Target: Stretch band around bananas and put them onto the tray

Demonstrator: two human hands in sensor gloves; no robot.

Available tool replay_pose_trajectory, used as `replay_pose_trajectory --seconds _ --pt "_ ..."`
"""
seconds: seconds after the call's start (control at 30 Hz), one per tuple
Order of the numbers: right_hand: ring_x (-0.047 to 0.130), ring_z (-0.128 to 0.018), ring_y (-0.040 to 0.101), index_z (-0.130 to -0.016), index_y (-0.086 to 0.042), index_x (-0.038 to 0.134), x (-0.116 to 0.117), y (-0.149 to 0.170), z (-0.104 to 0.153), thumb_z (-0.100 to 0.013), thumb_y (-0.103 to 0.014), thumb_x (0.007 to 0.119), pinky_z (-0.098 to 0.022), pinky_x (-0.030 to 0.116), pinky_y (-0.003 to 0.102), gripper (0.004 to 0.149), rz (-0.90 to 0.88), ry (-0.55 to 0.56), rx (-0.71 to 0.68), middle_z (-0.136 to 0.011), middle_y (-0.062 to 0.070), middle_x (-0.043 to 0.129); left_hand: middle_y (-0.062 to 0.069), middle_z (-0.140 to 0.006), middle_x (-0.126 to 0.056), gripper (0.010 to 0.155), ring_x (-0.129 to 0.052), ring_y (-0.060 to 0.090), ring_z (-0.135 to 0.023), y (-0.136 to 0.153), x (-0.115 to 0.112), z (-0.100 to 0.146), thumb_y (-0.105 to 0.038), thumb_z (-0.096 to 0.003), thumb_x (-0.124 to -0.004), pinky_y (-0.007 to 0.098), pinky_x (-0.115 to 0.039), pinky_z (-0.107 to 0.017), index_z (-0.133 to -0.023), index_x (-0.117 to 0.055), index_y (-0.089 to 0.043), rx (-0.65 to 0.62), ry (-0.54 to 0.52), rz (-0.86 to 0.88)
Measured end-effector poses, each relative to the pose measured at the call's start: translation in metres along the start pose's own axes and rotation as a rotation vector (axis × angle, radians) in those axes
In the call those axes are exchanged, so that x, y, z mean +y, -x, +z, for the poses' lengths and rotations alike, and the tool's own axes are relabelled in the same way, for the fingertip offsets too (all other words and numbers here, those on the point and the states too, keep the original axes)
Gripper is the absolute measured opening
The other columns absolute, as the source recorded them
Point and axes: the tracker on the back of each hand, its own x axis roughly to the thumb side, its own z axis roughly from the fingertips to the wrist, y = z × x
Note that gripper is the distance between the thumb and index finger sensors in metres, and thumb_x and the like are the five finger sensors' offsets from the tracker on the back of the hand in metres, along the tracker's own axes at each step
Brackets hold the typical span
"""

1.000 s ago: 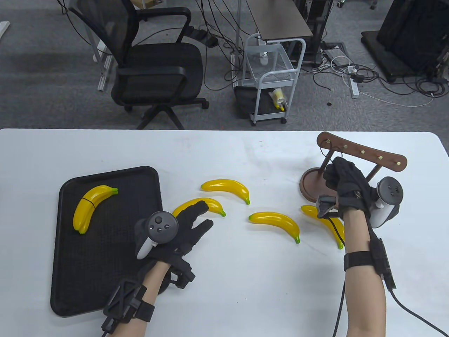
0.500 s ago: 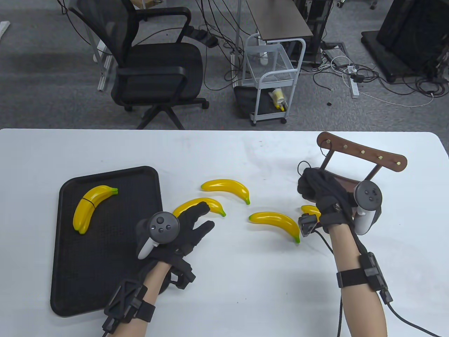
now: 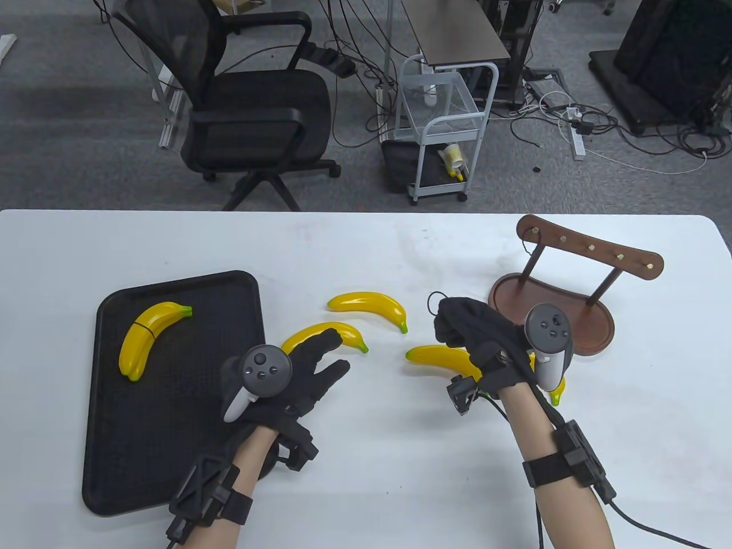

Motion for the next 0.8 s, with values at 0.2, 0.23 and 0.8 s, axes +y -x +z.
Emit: replay_pose_trajectory --seconds 0.2,0.23,0.8 --pt "0.102 -0.053 0.028 -0.082 -0.009 0.085 0.027 0.002 0.002 -0.058 -0.036 0.076 -0.039 0.084 0.047 0.038 0.025 -0.097 -0.002 -0.068 0.008 0.098 0.0 -0.12 -0.063 0.064 -0.07 0.032 -0.111 0.001 0.002 0.0 -0.055 -0.0589 -0.072 0.051 -0.057 -0.083 -0.113 -0.051 -0.028 -0.013 0.003 0.008" --pt "0.102 -0.053 0.028 -0.082 -0.009 0.085 0.03 0.002 0.002 -0.058 -0.036 0.076 -0.039 0.084 0.047 0.037 0.028 -0.107 -0.002 -0.068 0.008 0.098 0.0 -0.12 -0.063 0.065 -0.07 0.032 -0.111 0.002 0.003 0.0 -0.055 -0.0586 -0.072 0.051 -0.057 -0.083 -0.113 -0.051 -0.028 -0.016 0.004 0.01" --pt "0.102 -0.052 0.029 -0.082 -0.008 0.086 0.075 0.003 0.013 -0.058 -0.035 0.076 -0.039 0.084 0.047 0.037 0.046 -0.297 -0.014 -0.067 0.009 0.099 -0.001 -0.12 -0.063 0.071 -0.071 0.031 -0.111 0.003 0.005 0.0 -0.06 -0.0547 -0.075 0.051 -0.058 -0.084 -0.113 -0.05 -0.028 -0.05 0.019 0.06"
